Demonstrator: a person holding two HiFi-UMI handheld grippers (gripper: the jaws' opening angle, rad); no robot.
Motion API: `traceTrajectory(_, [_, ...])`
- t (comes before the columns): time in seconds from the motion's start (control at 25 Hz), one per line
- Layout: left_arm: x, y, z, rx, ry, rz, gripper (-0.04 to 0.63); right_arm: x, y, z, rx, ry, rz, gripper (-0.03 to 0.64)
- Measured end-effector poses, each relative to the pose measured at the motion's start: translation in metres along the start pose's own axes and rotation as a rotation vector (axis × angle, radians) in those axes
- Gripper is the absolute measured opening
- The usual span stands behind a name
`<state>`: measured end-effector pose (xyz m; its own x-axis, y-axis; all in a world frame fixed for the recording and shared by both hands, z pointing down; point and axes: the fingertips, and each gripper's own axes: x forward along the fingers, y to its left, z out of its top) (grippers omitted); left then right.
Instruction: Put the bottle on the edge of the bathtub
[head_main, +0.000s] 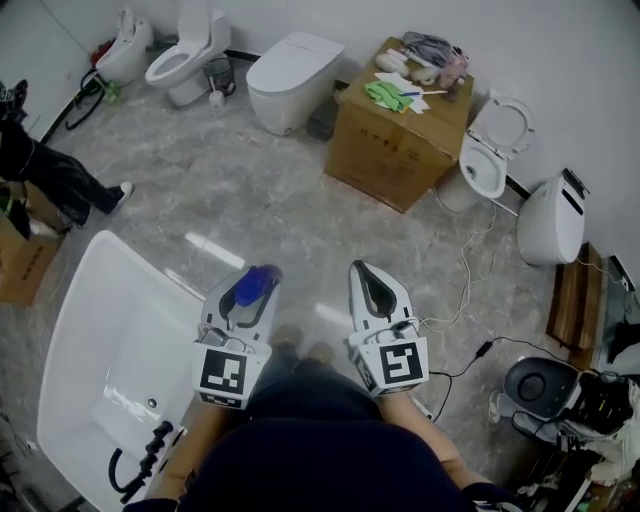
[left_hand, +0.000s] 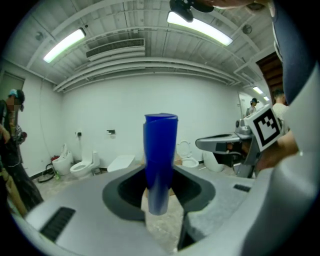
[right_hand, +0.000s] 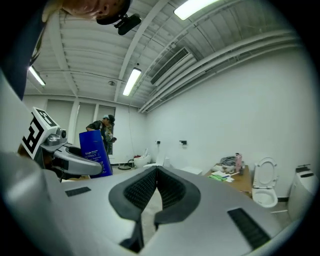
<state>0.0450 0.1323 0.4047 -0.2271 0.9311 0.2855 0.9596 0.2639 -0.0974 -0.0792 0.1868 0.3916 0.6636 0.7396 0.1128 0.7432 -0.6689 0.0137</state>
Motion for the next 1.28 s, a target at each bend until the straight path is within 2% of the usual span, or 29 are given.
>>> traceTrajectory(0.24, [-0.05, 0.066, -0.03, -0.088, 0.047, 0.249, 0.15, 0.061, 0.073, 0.003, -0.022, 0.009, 0.245, 0.017])
traceTrajectory(0.4, [-0.089, 0.101, -0.053, -0.1, 0.07, 0.402, 0.15, 0.09, 0.127, 0.002, -0.034, 0.019, 0.413, 0.017])
traceTrajectory(0.48, [-0.105, 0.115, -0.062, -0.147, 0.079, 0.473, 0.15, 0.1, 0.151, 0.001, -0.047, 0.013, 0.489, 0.017])
traceTrajectory(0.6, [-0.126, 0.131, -0.079, -0.226, 0.094, 0.576, 0.15, 0.111, 0.183, 0.002, -0.077, -0.002, 0.581, 0.017])
traceTrajectory(0.68, [-0.14, 0.142, -0.09, -0.221, 0.104, 0.63, 0.15, 0.116, 0.202, 0.001, -0.087, -0.01, 0.628, 0.017])
traceTrajectory(0.96, [-0.181, 0.167, -0.116, -0.273, 0.139, 0.768, 0.15, 0.129, 0.247, -0.008, -0.101, 0.006, 0.729, 0.017])
traceTrajectory(1.28, [-0.175, 0.169, -0.164, -0.343, 0.158, 0.806, 0.15, 0.15, 0.27, -0.035, -0.134, 0.029, 0.786, 0.017])
